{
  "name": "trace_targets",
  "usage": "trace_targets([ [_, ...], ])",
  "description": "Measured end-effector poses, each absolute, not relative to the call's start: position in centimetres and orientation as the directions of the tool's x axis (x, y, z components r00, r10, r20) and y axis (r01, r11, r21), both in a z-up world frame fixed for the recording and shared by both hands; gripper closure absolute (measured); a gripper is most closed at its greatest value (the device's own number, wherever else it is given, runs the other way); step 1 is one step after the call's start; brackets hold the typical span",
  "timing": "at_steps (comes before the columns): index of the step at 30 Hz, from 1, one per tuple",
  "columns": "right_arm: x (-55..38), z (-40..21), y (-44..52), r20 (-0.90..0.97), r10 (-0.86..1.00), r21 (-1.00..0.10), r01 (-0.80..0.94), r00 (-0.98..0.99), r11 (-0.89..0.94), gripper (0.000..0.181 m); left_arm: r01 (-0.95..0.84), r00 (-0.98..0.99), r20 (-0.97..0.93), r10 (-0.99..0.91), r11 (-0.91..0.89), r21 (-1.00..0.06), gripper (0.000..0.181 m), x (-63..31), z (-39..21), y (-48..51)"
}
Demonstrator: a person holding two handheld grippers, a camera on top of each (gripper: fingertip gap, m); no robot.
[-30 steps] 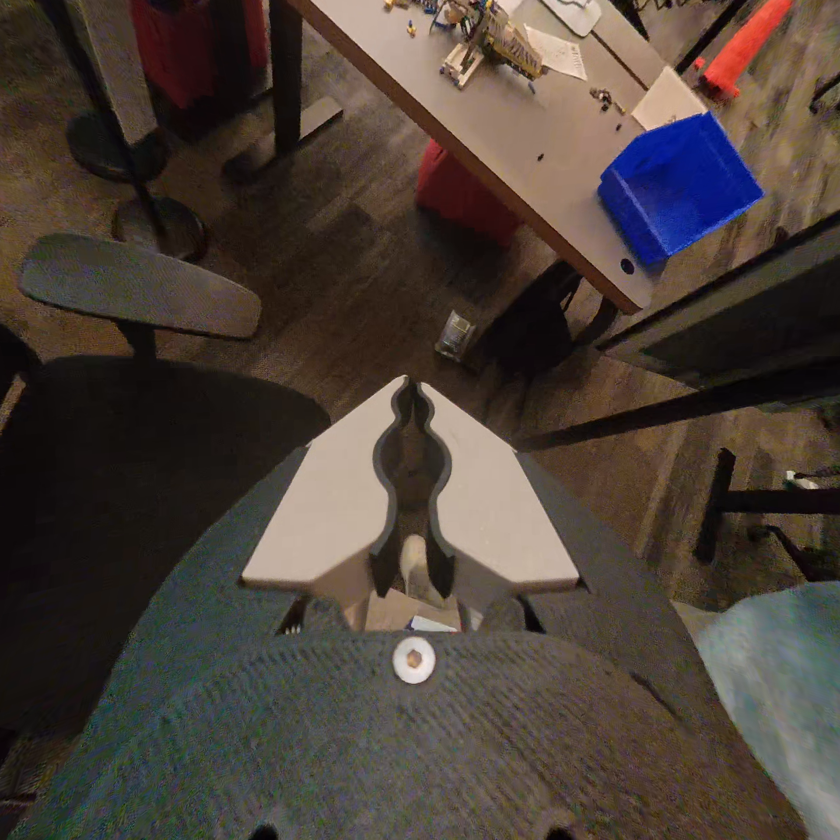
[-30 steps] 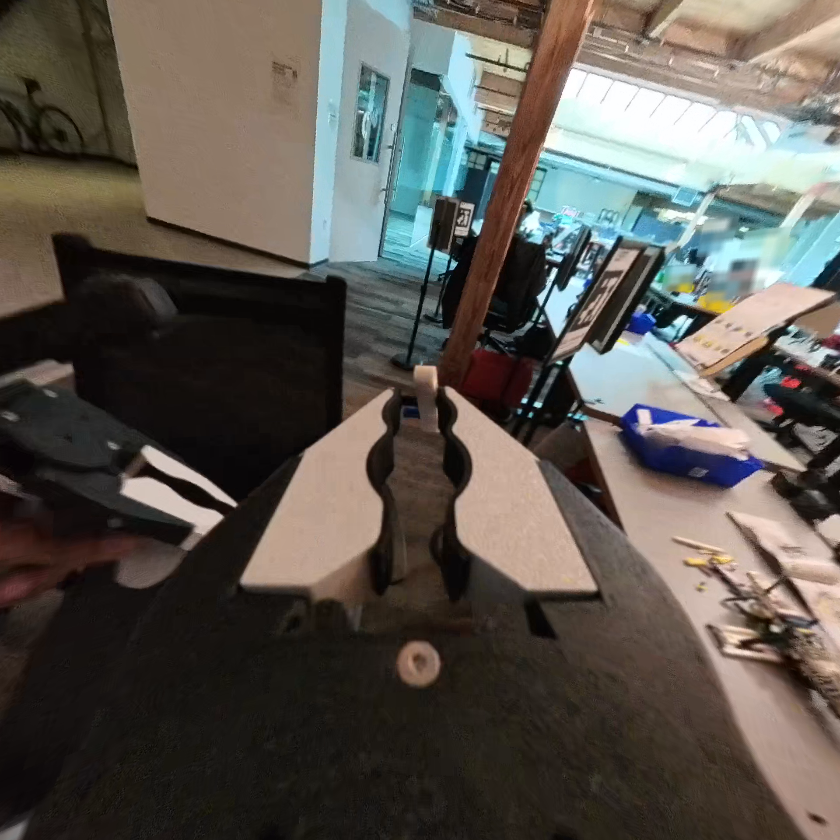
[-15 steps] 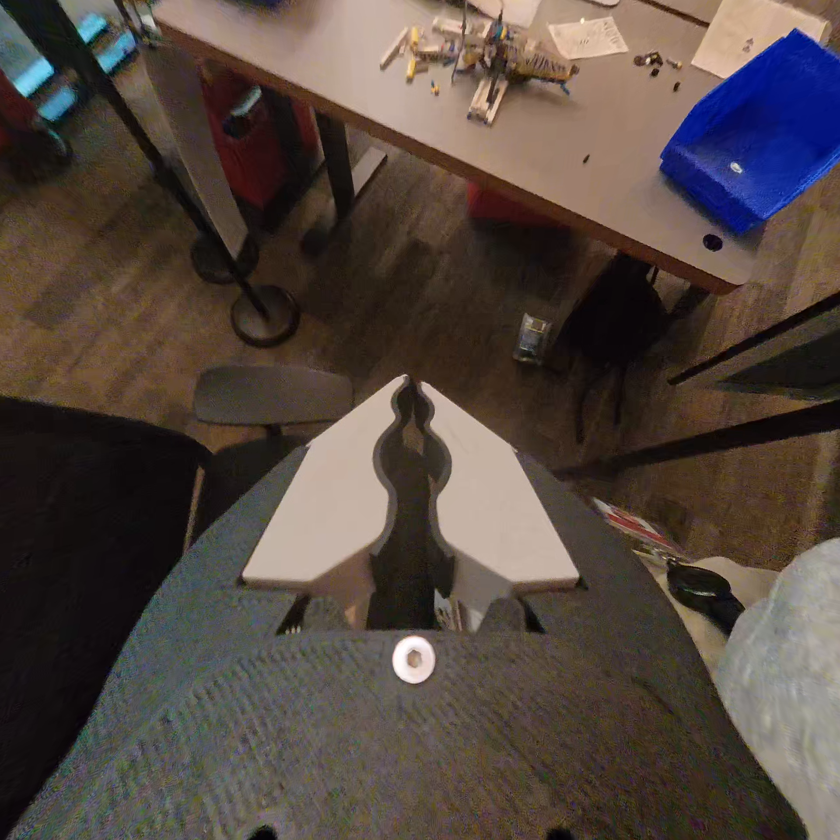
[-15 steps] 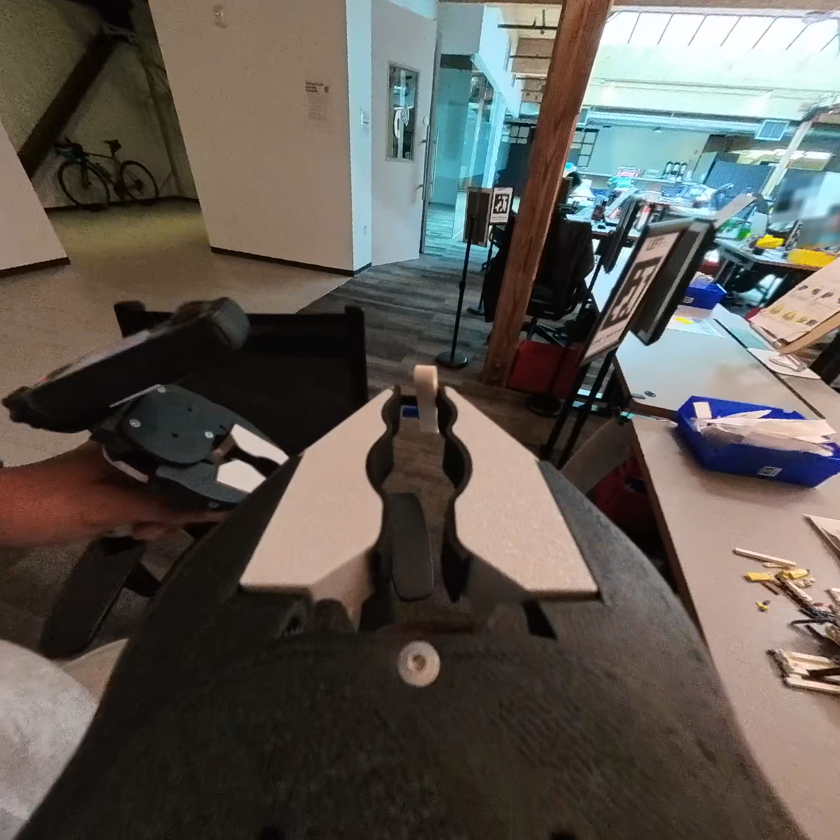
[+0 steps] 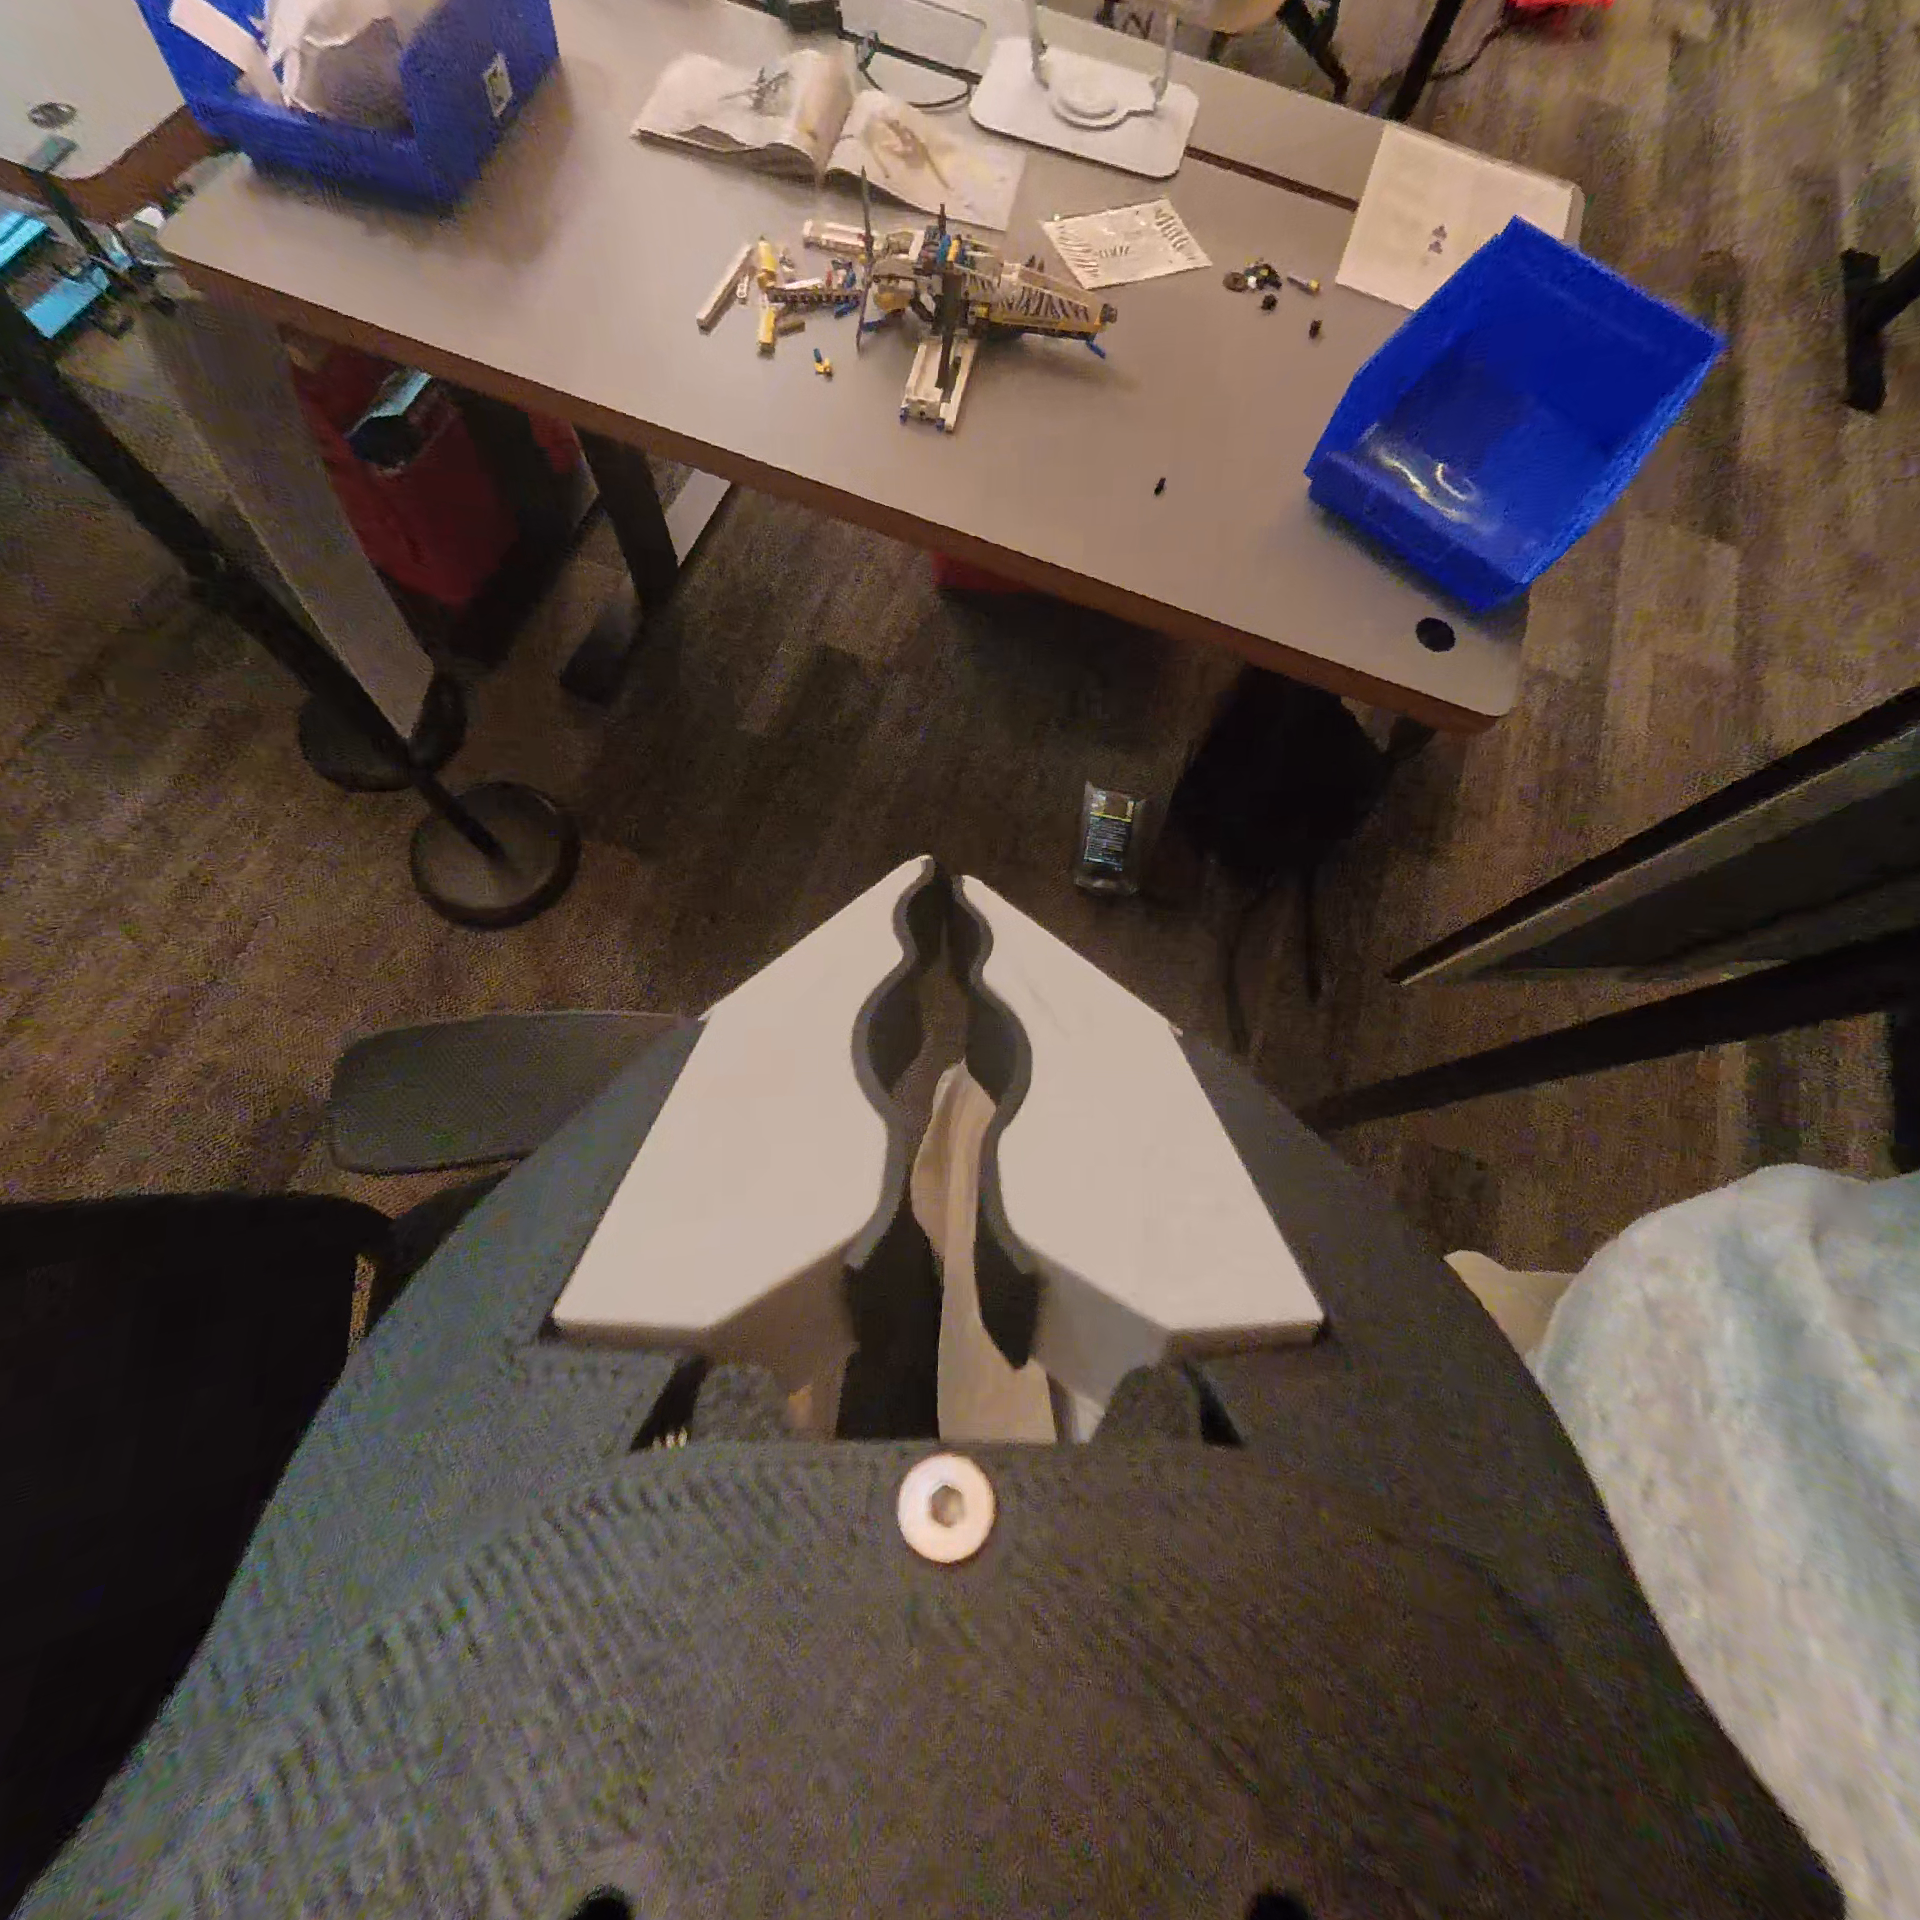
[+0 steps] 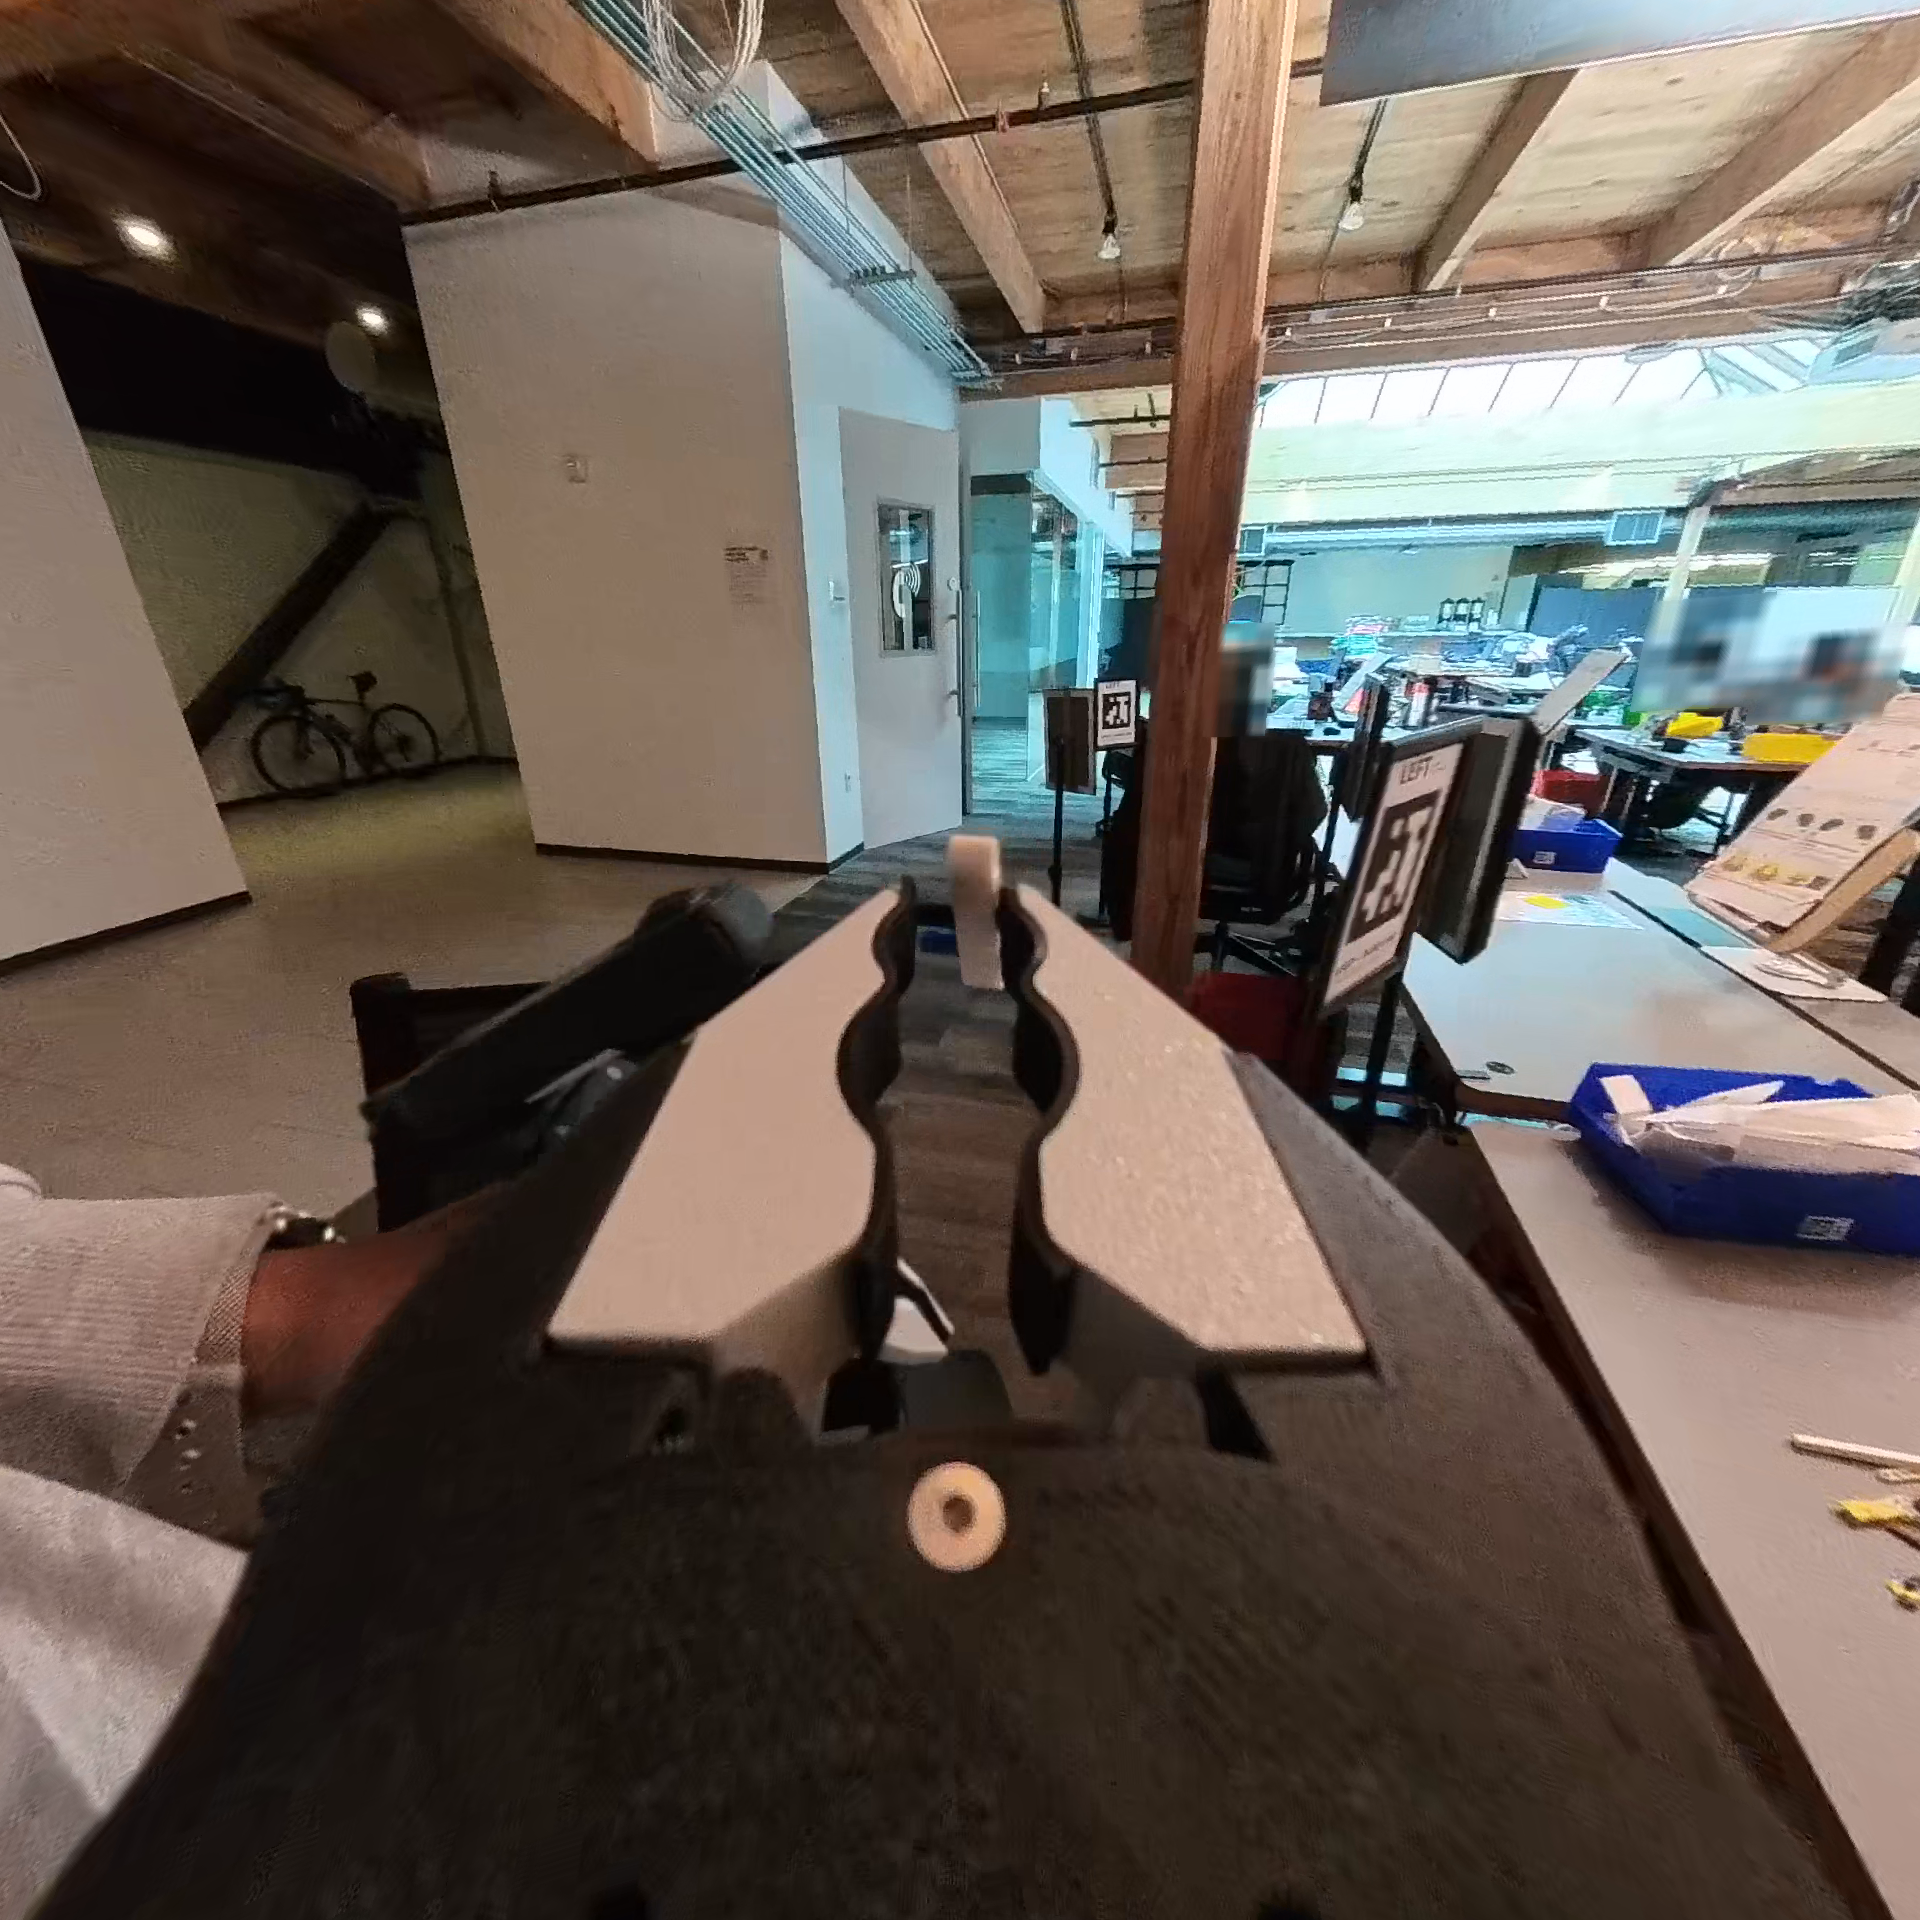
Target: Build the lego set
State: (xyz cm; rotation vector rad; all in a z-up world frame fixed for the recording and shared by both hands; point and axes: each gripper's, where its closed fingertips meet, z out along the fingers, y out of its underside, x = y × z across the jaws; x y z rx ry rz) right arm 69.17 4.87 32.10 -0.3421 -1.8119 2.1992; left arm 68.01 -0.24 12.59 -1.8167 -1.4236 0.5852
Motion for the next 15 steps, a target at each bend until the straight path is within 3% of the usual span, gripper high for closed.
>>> trace_targets([
  [6, 68.5, 31.4, 0.6, -0.124, 0.288, -0.969, 0.053, -0.949, -0.242, 0.167, 0.629, 0.298, 0.123, 0.947, -0.098, -0.771, 0.181, 65.9, 11.7, -0.9],
  [15, 62.9, 28.2, -1.8, -0.198, 0.367, -0.968, 0.123, -0.909, -0.220, 0.167, 0.646, 0.379, 0.188, 0.906, -0.113, -0.755, 0.181, 59.3, 7.2, -2.3],
])
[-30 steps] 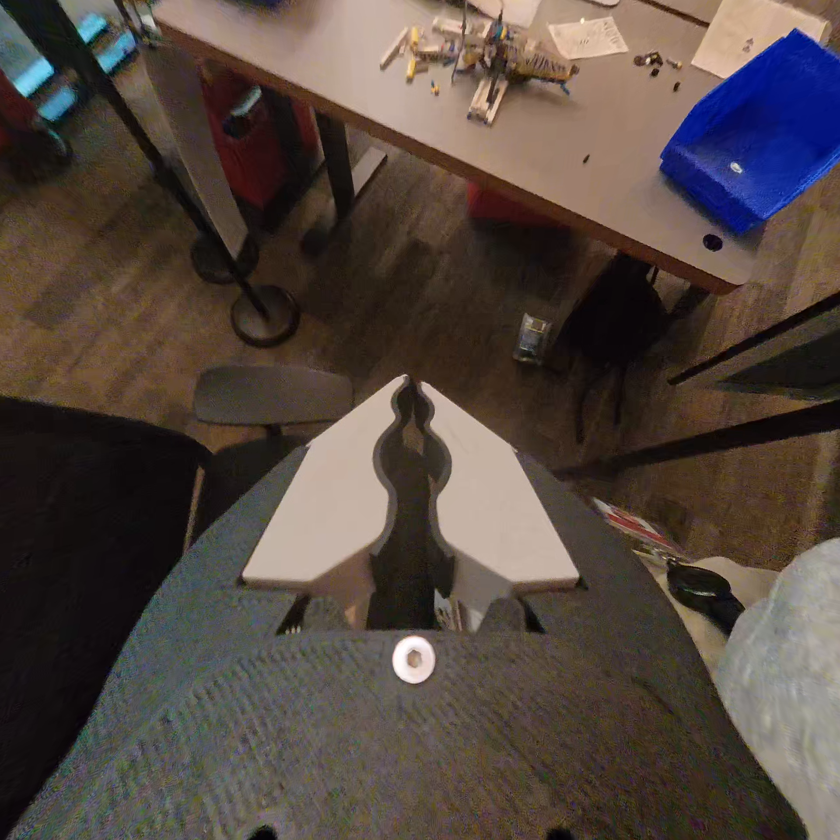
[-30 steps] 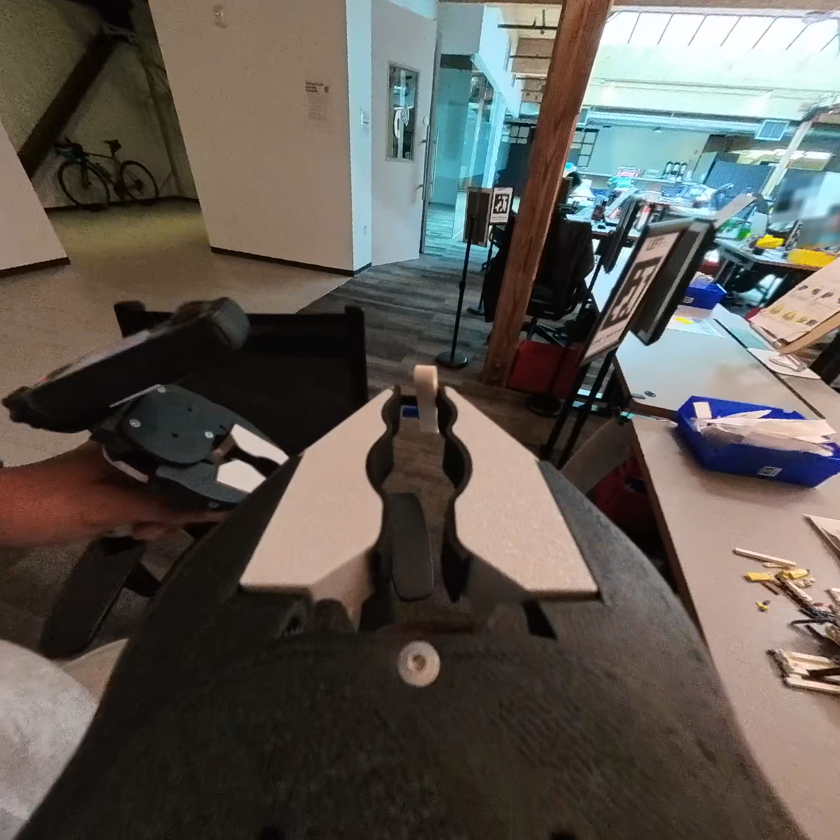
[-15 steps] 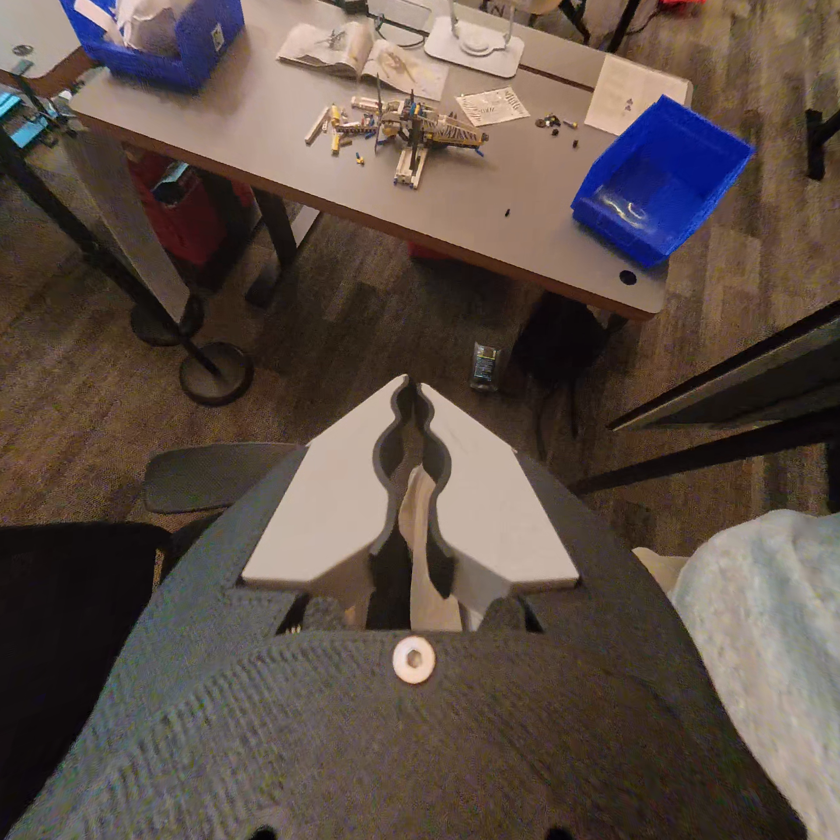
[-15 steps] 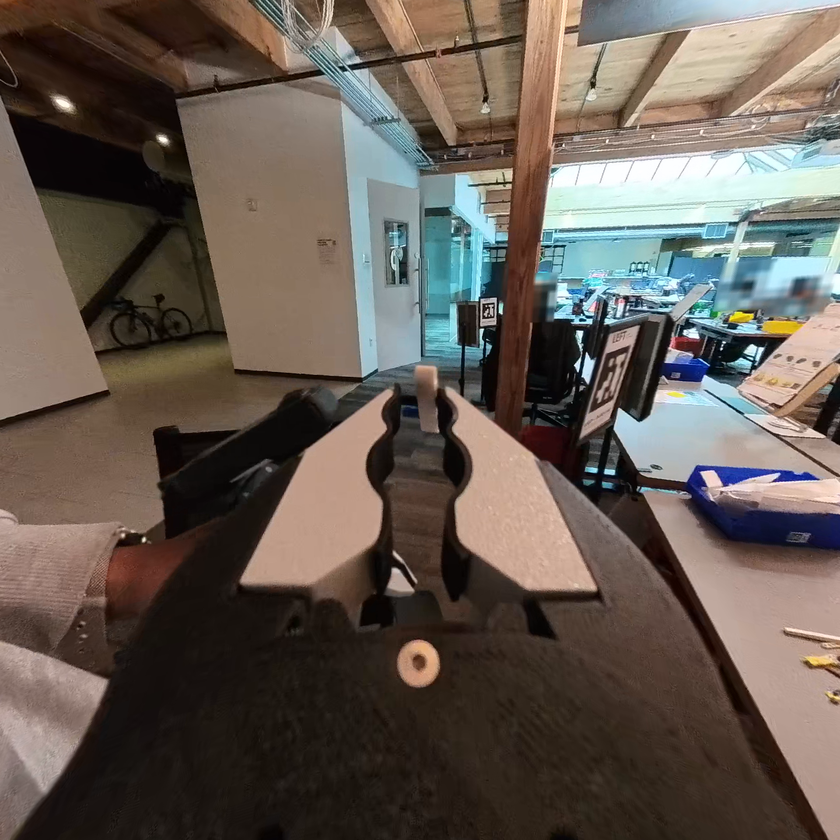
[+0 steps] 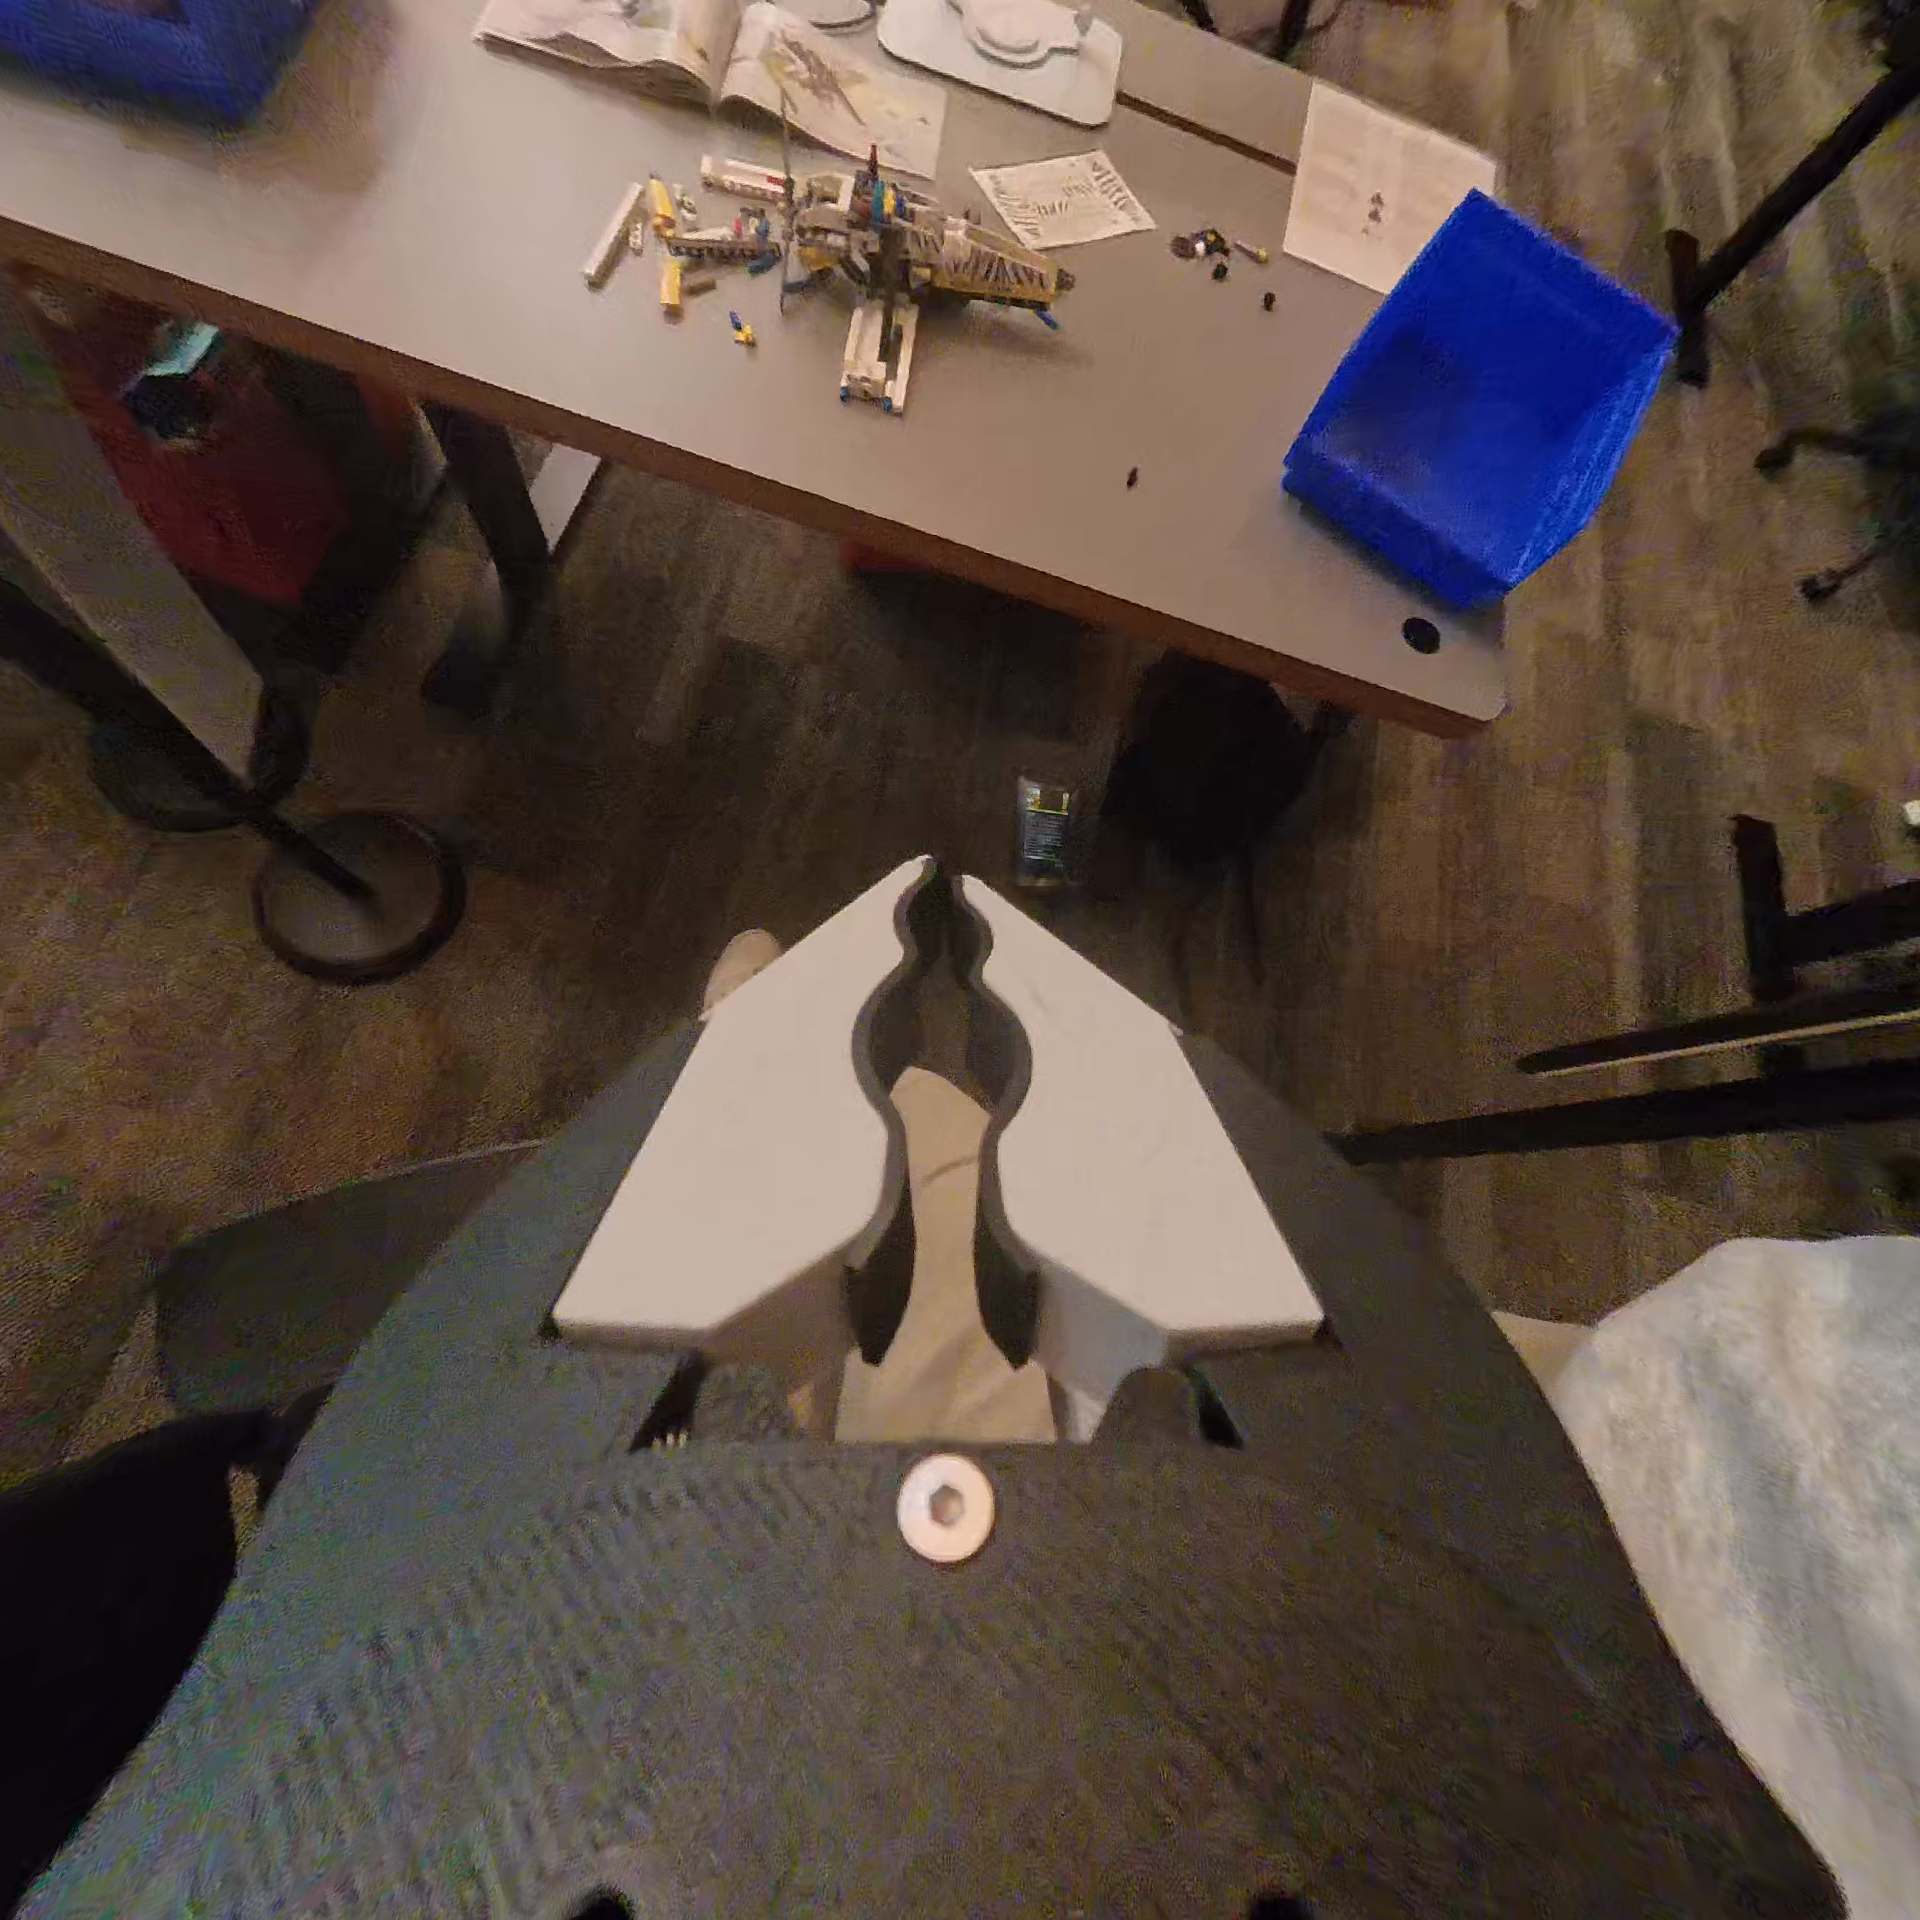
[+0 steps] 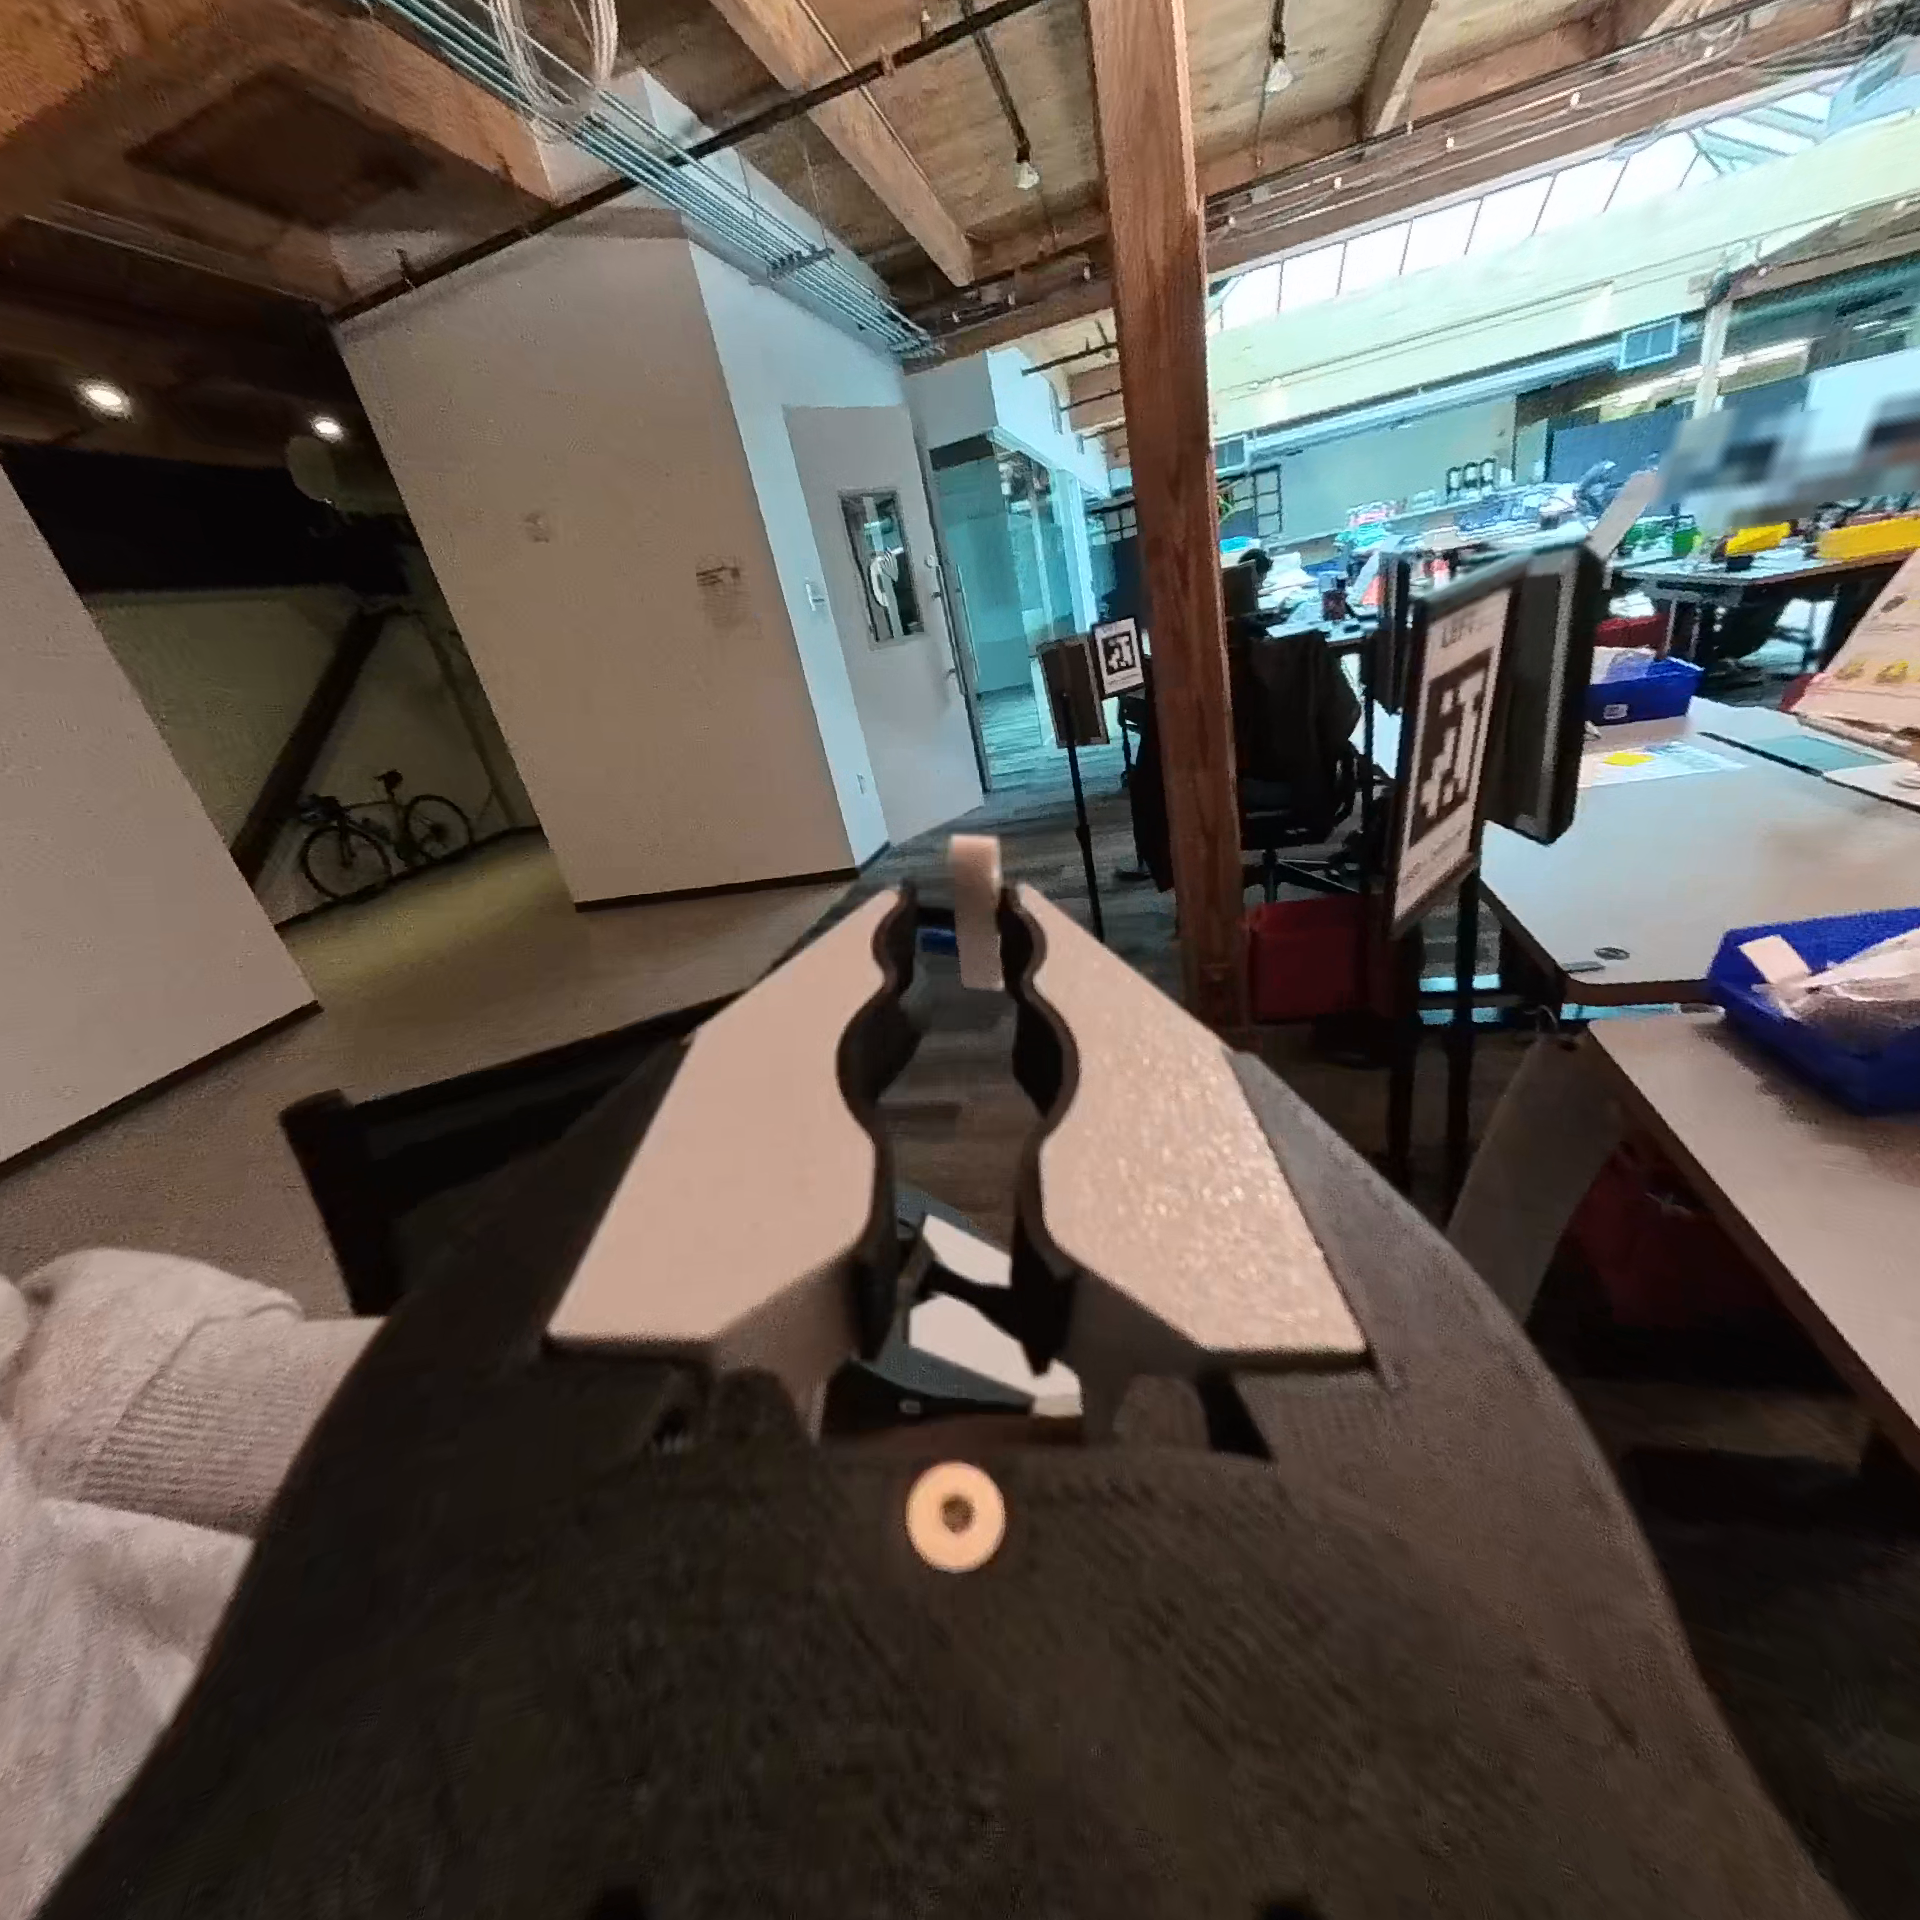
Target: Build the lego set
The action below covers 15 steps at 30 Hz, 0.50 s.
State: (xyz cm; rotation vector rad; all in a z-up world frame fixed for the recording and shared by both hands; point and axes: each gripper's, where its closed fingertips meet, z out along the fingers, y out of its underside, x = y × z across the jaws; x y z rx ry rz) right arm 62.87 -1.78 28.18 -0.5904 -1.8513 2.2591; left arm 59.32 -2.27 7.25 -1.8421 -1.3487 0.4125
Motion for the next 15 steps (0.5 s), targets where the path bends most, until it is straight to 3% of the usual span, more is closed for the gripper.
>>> trace_targets([
  [4, 58.1, 22.4, -2.3, -0.143, 0.505, -0.987, 0.089, -0.851, -0.130, 0.167, 0.665, 0.420, 0.309, 0.853, -0.058, -0.744, 0.181, 52.6, 3.0, -3.4],
  [9, 49.0, 11.3, -1.3, -0.321, 0.699, -0.947, 0.236, -0.639, -0.219, 0.167, 0.695, 0.542, 0.393, 0.743, -0.133, -0.707, 0.181, 42.9, -6.9, -4.9],
  [15, 43.0, -5.0, 0.0, -0.457, 0.831, -0.883, 0.272, -0.317, -0.382, 0.167, 0.549, 0.740, 0.191, 0.645, -0.415, -0.726, 0.181, 35.1, -19.0, -7.8],
])
